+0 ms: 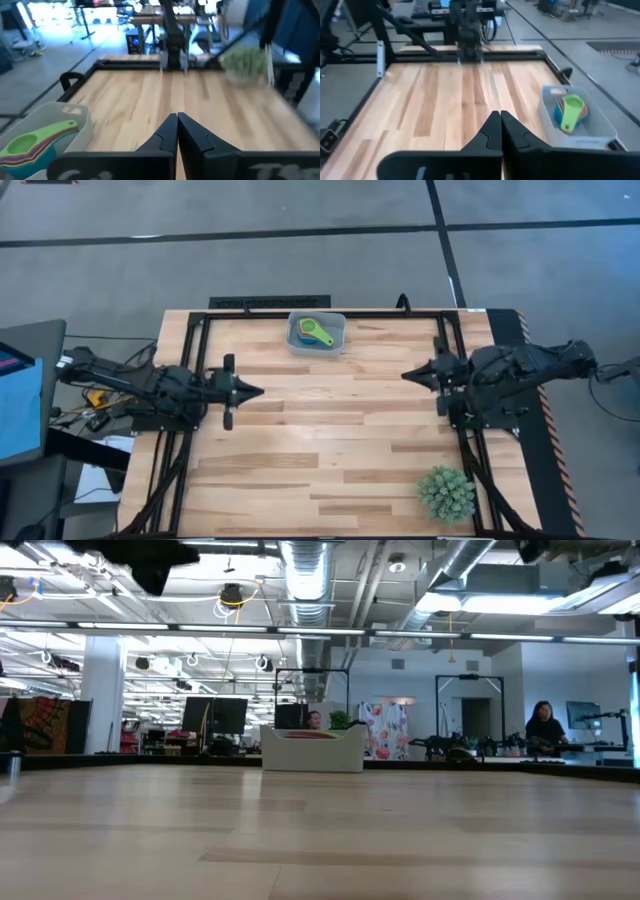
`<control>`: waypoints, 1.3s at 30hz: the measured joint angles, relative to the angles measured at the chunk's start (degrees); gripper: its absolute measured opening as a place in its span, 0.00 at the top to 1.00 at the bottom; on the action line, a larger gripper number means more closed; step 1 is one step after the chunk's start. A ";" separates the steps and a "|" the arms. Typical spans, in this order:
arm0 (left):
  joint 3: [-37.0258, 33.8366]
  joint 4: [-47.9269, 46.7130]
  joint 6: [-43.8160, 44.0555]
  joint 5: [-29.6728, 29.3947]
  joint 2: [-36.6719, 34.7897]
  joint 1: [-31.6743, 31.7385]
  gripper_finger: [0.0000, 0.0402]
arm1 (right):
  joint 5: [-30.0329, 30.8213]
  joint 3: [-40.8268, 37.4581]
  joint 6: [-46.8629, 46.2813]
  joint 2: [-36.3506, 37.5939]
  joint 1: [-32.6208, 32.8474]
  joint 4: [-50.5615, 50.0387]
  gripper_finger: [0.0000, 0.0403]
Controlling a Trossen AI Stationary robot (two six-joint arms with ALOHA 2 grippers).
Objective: Nest measuring cups in basket
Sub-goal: Return to Home Position
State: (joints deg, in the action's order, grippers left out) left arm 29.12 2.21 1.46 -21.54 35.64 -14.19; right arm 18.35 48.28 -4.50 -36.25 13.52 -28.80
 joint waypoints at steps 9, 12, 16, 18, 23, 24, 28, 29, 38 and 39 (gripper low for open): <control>-11.61 1.74 -6.77 1.77 -9.00 1.94 1.00 | -0.66 -15.45 6.07 10.24 -0.86 17.52 0.99; -14.67 2.39 -6.83 1.85 -12.73 3.31 1.00 | -3.26 -19.84 5.84 13.69 -2.32 21.40 0.99; -17.67 2.42 -6.82 3.69 -17.60 5.45 1.00 | -4.71 -23.90 5.65 17.19 -4.08 24.68 0.98; -18.57 2.48 -6.88 4.66 -19.55 6.40 1.00 | -5.10 -25.25 5.61 18.85 -5.09 25.00 0.98; -20.47 2.65 -7.84 5.13 -23.23 7.86 1.00 | -7.68 -28.03 5.59 22.62 -7.10 25.12 0.99; -20.82 2.66 -7.95 5.27 -23.66 8.14 1.00 | -7.88 -28.63 5.58 23.25 -7.37 25.05 0.98; -21.13 2.16 -9.00 5.39 -24.58 8.86 1.00 | -8.14 -31.18 4.35 25.73 -8.12 25.00 0.96; -21.13 2.13 -9.38 5.48 -24.61 8.91 1.00 | -8.42 -31.79 4.31 26.30 -8.14 25.03 0.97; -21.13 1.23 -10.94 6.82 -24.92 8.89 1.00 | -9.37 -37.13 4.29 36.22 -8.11 24.77 0.96; -21.13 0.95 -10.94 6.82 -25.15 8.89 1.00 | -9.38 -37.64 4.00 36.17 -8.12 25.42 0.96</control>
State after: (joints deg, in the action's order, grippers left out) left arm 7.99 3.16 -9.47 -14.72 10.49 -5.30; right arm 8.96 10.64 -0.50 -0.08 5.40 -3.38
